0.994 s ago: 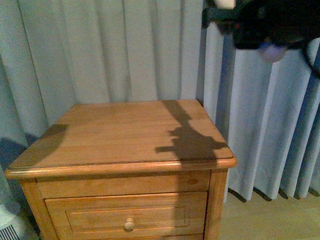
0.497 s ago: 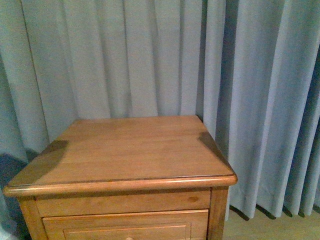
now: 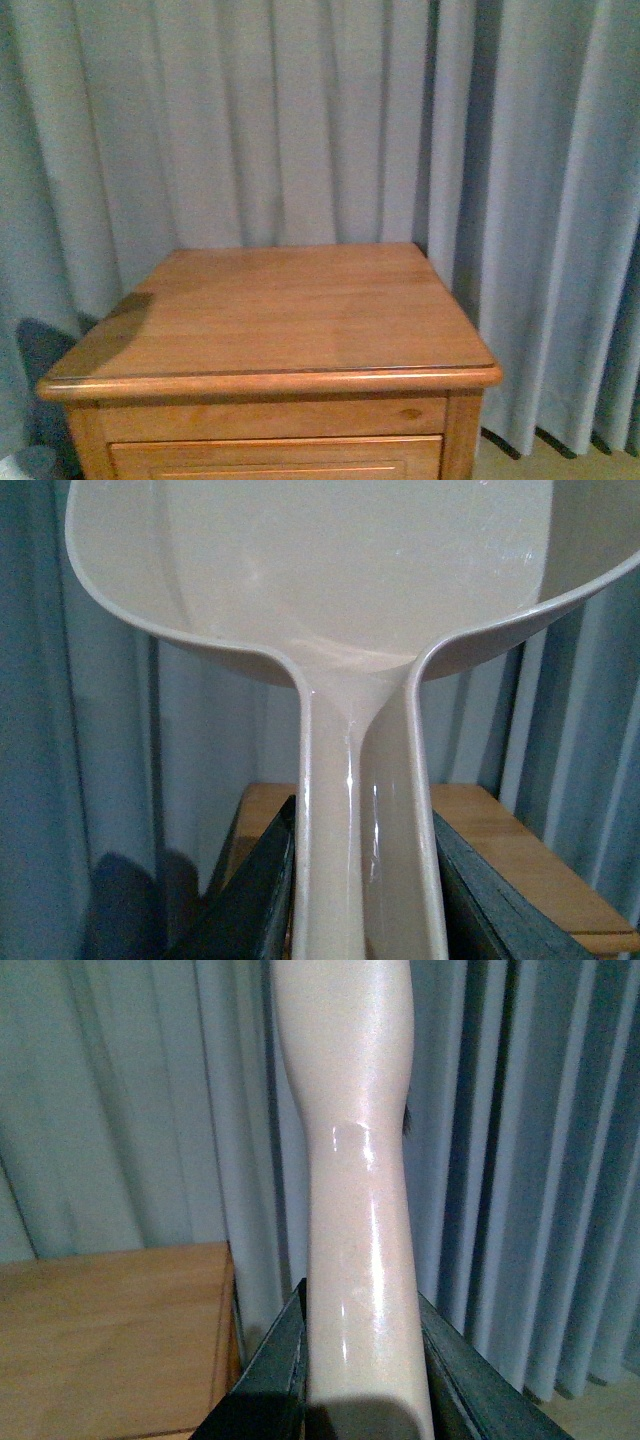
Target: Clean up trash
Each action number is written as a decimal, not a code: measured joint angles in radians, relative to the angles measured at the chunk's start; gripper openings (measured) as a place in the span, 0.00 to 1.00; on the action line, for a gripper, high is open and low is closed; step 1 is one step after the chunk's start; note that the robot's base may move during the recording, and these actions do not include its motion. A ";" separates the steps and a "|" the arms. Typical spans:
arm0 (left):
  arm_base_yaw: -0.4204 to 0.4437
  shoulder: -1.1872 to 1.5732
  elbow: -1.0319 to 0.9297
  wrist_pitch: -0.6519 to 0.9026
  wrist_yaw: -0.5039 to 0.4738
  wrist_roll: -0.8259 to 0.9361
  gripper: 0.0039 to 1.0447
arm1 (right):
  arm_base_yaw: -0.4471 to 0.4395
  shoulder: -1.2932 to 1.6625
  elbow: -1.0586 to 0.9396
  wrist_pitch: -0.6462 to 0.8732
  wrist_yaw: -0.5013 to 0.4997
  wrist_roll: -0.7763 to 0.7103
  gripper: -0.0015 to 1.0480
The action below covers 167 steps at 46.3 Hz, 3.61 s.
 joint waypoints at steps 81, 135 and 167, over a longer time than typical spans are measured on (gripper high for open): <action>0.005 -0.008 -0.006 -0.002 -0.026 -0.005 0.27 | 0.004 0.006 -0.001 0.003 -0.021 0.002 0.20; 0.126 0.682 0.325 -0.717 0.268 0.746 0.27 | 0.000 0.005 -0.001 0.003 -0.010 0.002 0.20; 0.142 0.844 0.313 -0.581 0.292 0.779 0.27 | 0.000 0.005 -0.001 0.003 -0.010 0.002 0.20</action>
